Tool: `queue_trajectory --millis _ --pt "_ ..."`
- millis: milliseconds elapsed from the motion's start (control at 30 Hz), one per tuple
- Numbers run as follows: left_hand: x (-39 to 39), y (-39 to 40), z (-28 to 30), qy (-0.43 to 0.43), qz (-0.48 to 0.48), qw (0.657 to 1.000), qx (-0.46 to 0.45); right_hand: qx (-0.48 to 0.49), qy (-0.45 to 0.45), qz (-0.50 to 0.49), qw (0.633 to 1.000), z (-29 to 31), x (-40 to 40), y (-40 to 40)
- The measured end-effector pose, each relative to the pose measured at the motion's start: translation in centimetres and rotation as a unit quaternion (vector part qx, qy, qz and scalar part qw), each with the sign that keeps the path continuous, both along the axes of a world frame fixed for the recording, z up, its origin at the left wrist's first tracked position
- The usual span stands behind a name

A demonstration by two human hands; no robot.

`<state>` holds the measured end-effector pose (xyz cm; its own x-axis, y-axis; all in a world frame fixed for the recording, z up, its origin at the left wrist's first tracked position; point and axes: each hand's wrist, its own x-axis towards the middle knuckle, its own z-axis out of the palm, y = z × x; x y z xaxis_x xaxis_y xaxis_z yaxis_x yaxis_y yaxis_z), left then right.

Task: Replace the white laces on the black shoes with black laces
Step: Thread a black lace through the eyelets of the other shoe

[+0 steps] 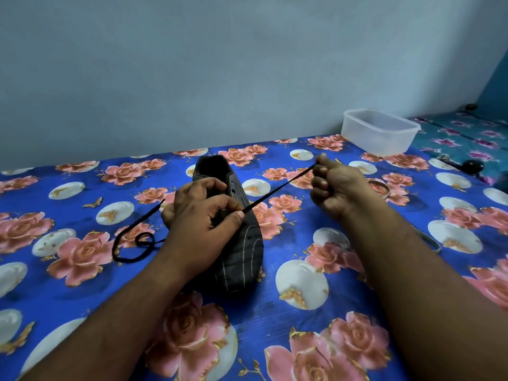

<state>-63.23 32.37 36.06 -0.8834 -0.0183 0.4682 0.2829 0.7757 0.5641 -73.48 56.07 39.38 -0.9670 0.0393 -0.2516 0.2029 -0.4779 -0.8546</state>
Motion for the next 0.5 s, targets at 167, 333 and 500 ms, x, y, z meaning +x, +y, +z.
queue_trajectory --millis 167,333,500 --pt "0.0 0.1 -0.1 0.003 -0.001 1.000 0.018 0.262 -0.016 0.028 0.964 -0.1 -0.2 2.4" --pt "0.0 0.0 -0.1 0.006 0.001 1.000 0.024 0.673 0.062 0.165 0.718 0.3 2.1 -0.3" --pt "0.0 0.2 -0.1 0.015 0.000 1.000 0.026 0.470 0.099 0.364 0.798 0.9 4.6 -2.5"
